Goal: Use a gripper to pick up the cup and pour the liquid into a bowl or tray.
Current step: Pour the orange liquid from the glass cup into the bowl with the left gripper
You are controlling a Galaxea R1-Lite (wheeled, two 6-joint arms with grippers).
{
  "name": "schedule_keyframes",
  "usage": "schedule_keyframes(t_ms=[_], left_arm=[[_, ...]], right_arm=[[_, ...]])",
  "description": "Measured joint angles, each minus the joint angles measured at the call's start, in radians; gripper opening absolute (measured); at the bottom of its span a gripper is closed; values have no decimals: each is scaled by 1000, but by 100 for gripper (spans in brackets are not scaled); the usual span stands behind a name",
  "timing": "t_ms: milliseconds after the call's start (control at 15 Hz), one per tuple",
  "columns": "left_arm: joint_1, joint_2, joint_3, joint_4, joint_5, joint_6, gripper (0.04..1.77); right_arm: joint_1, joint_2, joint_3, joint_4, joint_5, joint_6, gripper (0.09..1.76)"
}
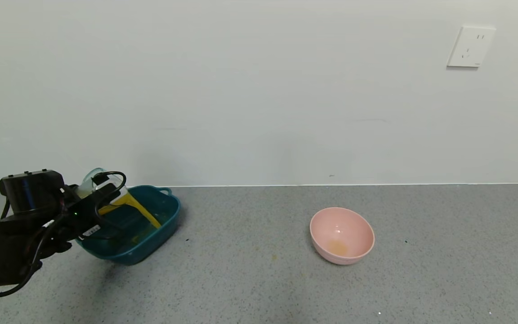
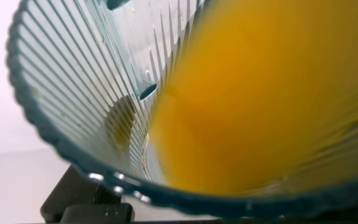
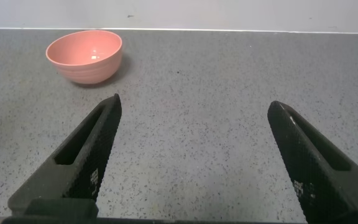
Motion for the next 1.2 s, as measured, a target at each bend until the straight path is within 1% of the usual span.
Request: schedule_keyframes(t_ms=[133,333,533,733,1000,1200], left_arm=[[0,0,-2,0,5,28,130],[-2,0,-5,0,47,41,130],[-3,0,-8,0,79,75,130],[-4,0,-9,0,94,106,130],[-7,2,-16,0,100,141,130],[-7,0,-22,0,126,187,130]], right_arm=[[0,0,0,0,0,0,171],[0,0,0,0,0,0,171],[0,0,0,0,0,0,171],[0,0,0,0,0,-1,171],[0,0,0,0,0,0,171],[0,0,0,0,0,-1,171]])
